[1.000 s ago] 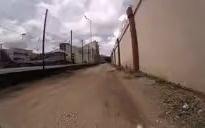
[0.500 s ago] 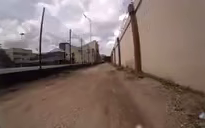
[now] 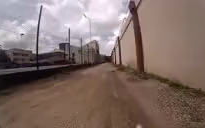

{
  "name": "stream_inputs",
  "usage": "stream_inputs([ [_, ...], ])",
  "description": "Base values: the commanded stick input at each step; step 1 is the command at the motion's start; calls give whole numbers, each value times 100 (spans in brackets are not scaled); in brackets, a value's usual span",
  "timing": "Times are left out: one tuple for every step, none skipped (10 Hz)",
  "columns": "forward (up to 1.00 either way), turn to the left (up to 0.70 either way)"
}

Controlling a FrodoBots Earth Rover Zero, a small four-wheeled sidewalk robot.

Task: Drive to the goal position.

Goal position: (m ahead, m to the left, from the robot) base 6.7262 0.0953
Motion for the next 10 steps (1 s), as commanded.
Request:
stream_inputs([
  [50,0],
  [50,0],
  [50,0],
  [50,0],
  [50,0],
  [50,0],
  [50,0],
  [50,0],
  [50,0],
  [50,0],
])
